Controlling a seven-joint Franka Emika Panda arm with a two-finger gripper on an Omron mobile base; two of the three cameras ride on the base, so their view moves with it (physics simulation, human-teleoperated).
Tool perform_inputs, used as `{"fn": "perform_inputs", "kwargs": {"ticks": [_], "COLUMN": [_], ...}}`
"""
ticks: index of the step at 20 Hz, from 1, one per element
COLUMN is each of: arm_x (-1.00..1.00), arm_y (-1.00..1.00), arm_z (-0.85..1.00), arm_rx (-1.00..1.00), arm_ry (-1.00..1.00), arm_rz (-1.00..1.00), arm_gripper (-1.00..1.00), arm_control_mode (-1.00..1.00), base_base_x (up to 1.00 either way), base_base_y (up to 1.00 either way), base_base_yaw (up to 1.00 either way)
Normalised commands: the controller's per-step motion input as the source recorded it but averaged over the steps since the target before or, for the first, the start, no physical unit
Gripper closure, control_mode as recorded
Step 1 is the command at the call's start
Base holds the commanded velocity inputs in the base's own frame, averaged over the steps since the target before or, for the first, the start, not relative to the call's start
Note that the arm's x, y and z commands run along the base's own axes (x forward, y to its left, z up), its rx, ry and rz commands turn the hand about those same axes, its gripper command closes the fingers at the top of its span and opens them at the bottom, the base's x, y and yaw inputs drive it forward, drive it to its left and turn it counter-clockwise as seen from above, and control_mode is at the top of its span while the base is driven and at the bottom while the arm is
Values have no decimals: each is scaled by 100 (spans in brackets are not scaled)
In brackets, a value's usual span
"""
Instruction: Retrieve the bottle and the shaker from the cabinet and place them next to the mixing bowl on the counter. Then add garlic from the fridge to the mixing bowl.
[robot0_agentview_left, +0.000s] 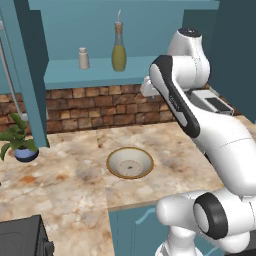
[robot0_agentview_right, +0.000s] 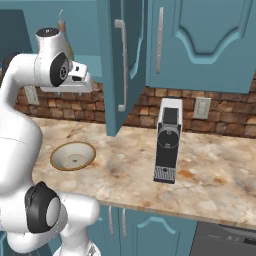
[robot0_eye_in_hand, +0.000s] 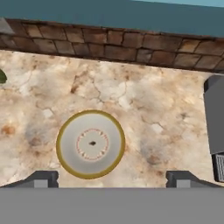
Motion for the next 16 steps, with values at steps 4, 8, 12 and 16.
{"fn": "perform_inputs", "kwargs": {"ticks": [4,8,12,16], "arm_x": [10,-18,-22,-9], "arm_y": [34,10,4,10], "arm_z": [51,29,18,11], "arm_rx": [0,1,3,1], "arm_ry": [-29,-25,-9,-2], "arm_rz": [0,6,7,0], "arm_gripper": [-100,-100,-100,-100], "arm_control_mode": [-100,-100,-100,-100], "base_base_x": [0,0,0,0], "base_base_y": [0,0,0,0], "base_base_yaw": [0,0,0,0]}}
